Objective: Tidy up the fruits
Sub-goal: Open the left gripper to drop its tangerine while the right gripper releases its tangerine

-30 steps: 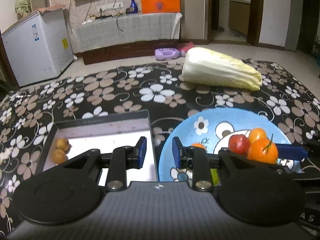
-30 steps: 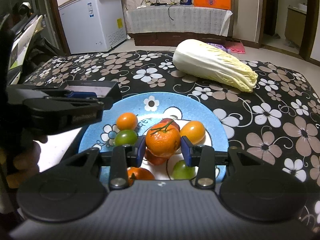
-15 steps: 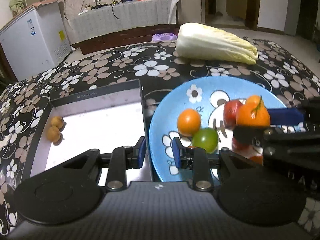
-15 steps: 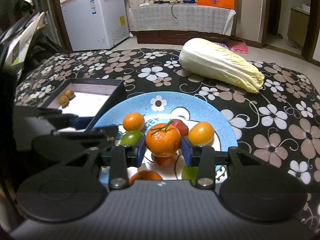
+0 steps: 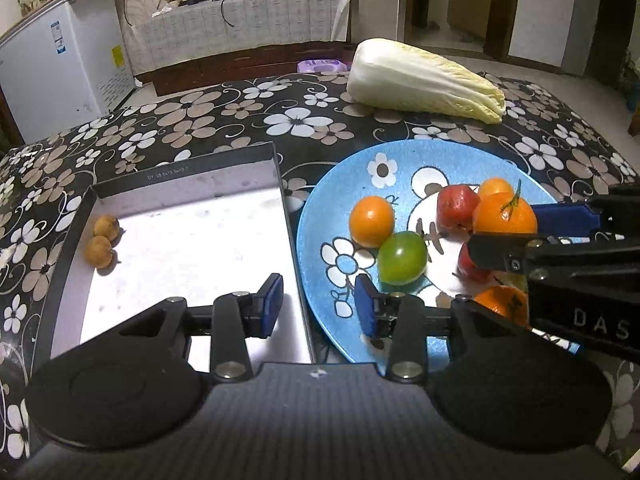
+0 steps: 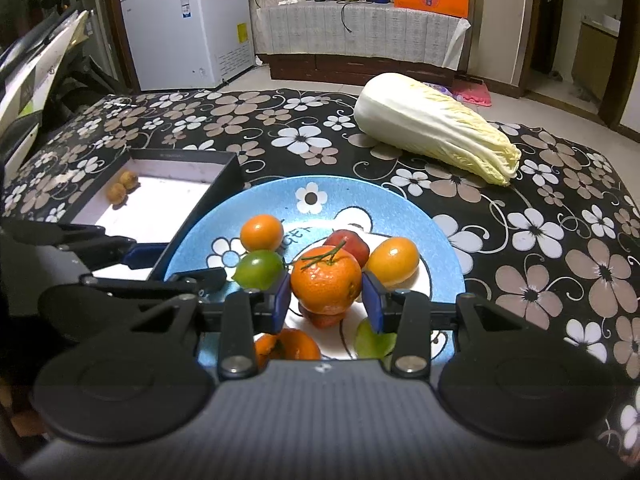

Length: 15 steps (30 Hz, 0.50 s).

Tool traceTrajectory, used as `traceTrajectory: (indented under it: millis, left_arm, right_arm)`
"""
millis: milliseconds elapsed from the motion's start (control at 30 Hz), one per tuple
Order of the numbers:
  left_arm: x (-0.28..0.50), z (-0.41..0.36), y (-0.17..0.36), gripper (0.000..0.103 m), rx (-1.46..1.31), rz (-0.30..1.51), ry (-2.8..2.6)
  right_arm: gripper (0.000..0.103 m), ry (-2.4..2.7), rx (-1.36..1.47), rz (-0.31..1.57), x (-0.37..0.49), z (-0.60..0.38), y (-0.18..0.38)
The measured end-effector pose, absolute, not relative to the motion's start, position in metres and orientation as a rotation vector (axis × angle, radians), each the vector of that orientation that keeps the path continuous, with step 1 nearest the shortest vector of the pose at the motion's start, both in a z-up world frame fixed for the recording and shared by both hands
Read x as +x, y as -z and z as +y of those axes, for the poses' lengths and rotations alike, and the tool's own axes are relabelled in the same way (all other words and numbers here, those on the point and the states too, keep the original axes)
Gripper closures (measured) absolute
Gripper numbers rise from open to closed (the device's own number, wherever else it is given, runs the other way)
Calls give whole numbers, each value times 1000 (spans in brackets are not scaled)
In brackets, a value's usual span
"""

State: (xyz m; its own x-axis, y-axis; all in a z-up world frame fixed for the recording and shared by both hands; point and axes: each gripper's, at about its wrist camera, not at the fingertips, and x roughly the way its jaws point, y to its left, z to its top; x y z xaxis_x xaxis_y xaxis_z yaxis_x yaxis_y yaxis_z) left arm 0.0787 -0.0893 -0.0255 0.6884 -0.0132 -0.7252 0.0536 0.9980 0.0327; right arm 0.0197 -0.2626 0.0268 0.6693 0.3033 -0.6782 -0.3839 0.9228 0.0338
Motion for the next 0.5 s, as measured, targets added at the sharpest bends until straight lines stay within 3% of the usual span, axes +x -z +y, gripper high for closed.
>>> traceTrajectory:
  millis: [167, 433, 500]
  left_arm:
    - [77, -87, 21, 50, 47, 797, 40]
    - [72, -73, 14, 50, -3, 767, -28]
    - [71, -63, 12, 46, -50, 760, -60]
  right_arm:
    - [61, -391, -123, 737, 17, -263, -28]
    - [60, -377, -97, 669, 12, -267, -41]
    - [60, -380, -83, 641, 11, -266, -46]
